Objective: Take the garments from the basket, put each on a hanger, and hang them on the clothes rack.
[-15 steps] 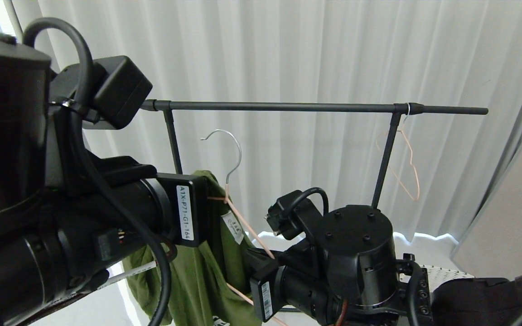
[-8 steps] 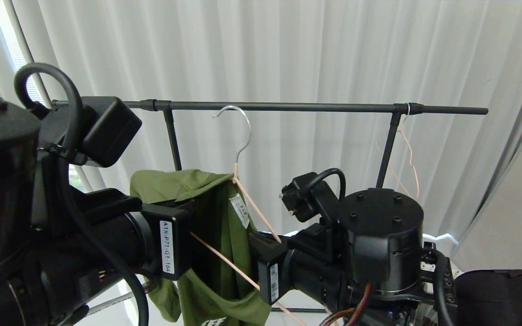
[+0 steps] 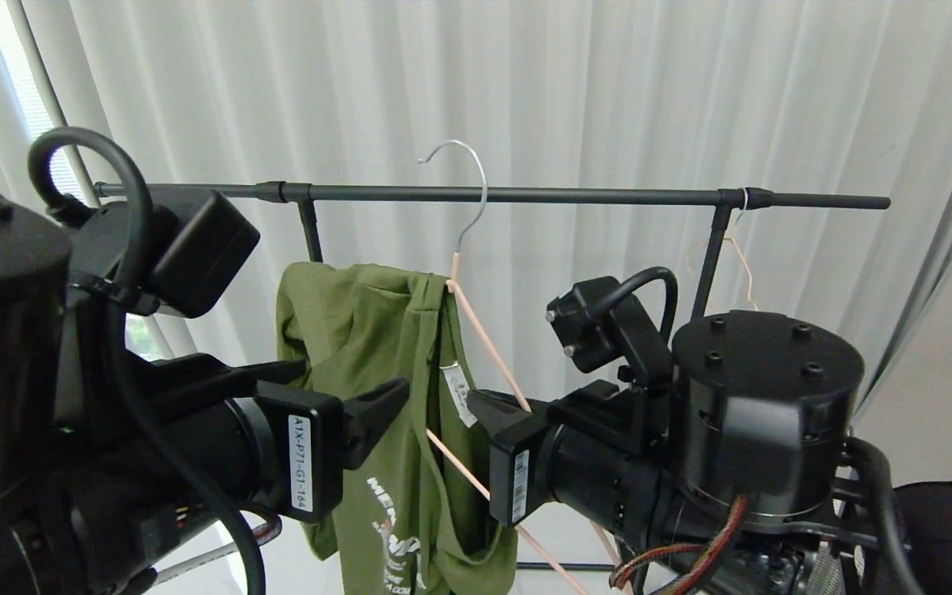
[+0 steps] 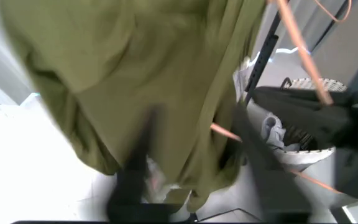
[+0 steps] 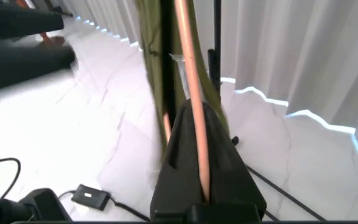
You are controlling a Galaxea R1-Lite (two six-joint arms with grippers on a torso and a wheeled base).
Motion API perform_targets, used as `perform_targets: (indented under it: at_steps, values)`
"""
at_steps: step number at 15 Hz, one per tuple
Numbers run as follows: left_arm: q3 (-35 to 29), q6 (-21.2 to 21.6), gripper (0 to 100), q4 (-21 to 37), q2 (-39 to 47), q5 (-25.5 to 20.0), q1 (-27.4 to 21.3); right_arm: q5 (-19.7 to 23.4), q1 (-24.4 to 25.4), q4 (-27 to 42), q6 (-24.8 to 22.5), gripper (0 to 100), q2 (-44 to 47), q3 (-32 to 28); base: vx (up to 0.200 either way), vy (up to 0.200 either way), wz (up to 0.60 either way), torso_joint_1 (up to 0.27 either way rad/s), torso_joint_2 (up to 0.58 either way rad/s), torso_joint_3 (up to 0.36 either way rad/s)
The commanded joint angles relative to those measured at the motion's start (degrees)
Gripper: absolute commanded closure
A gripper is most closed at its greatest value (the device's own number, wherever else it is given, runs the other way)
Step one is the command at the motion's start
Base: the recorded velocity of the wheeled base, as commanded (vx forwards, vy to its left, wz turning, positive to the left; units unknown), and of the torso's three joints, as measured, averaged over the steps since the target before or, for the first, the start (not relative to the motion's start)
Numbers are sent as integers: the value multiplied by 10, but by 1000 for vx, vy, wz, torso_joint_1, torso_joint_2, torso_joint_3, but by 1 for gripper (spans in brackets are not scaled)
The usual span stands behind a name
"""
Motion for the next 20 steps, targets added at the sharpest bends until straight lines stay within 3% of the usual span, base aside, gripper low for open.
perform_targets:
  at_steps: [1,4,6,10,13,16,17,20]
  values:
    - [15,-1,0,0,-11,0,0,-1,0,-1,-3,100,-20,2,0,0,0,0,0,0]
    - [70,0,0,0,-60,0,-3,-6,-1,-24,-38,100,-37,32,0,0,0,0,0,0]
    - [110,26,0,0,-107,-3,-2,-5,-3,-54,-64,100,-54,83,0,0,0,0,0,0]
    - [164,43,0,0,-150,-4,2,-5,-3,-126,-96,100,-56,126,0,0,0,0,0,0]
    - [163,79,0,-3,-147,-25,73,-3,-2,-166,-124,100,-76,167,0,0,0,0,0,0]
    - [158,159,0,-19,-176,-145,134,17,0,-182,-137,100,-116,229,0,0,0,0,0,0]
    - [164,212,0,-19,-190,-225,162,42,1,-183,-151,100,-147,272,0,0,0,0,0,0]
    - [186,274,0,-24,-204,-375,177,90,23,-183,-173,100,-185,308,0,0,0,0,0,0]
